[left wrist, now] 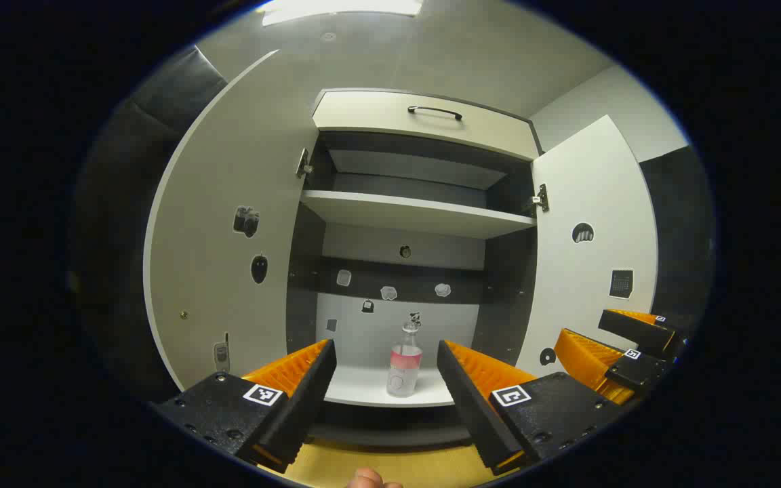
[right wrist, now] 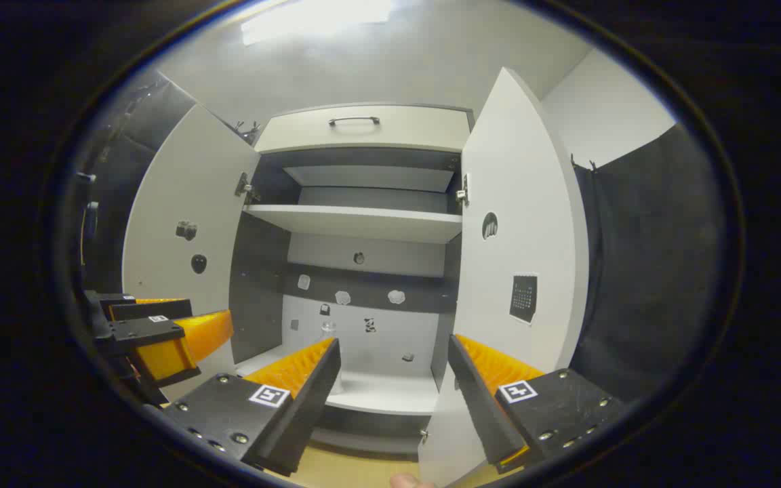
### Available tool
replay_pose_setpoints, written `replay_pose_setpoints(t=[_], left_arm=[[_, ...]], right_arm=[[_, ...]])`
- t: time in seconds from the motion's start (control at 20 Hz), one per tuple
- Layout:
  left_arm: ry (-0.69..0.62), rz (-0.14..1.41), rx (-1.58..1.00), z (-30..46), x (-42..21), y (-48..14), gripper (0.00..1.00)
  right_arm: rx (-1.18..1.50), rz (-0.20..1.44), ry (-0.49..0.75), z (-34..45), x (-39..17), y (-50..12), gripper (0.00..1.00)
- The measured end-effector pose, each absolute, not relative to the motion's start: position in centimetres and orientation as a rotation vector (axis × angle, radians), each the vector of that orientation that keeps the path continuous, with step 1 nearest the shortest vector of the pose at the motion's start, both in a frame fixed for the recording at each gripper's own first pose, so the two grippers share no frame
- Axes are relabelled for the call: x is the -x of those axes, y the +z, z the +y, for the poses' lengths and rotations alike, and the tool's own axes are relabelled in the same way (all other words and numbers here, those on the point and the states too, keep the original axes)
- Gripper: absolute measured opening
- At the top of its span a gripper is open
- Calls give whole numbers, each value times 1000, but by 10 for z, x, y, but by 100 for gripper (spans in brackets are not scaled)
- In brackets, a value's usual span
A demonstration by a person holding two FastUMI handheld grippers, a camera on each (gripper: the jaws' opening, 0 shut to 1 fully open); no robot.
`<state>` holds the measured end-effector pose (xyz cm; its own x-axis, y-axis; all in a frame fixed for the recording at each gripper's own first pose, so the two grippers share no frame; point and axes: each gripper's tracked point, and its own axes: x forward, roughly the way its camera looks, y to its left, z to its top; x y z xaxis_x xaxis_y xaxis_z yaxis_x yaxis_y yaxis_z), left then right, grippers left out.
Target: Grasp the bottle in the cabinet with the left hand and place it on the coaster, then close the right door with the right hand and the left door with the left hand.
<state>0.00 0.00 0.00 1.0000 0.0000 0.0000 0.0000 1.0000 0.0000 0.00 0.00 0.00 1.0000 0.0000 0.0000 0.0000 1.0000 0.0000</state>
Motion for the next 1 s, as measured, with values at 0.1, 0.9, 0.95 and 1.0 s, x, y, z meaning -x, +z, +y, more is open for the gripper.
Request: replay_pose_setpoints(t=[0.1,0.9,0.95,1.0], left_arm=[[-2,-2,-5,-1,0,1,96],[-8,18,-32,1,-12,-10,96],[-14,24,-41,1,-19,-14,96],[-23,32,-52,0,-26,-16,96]], right_arm=[[-2,-2,-5,-1,1,1,96],[-12,-4,-45,-8,6,6,96],[-16,-7,-50,-10,9,7,96],[-23,-10,-56,-13,10,9,96]])
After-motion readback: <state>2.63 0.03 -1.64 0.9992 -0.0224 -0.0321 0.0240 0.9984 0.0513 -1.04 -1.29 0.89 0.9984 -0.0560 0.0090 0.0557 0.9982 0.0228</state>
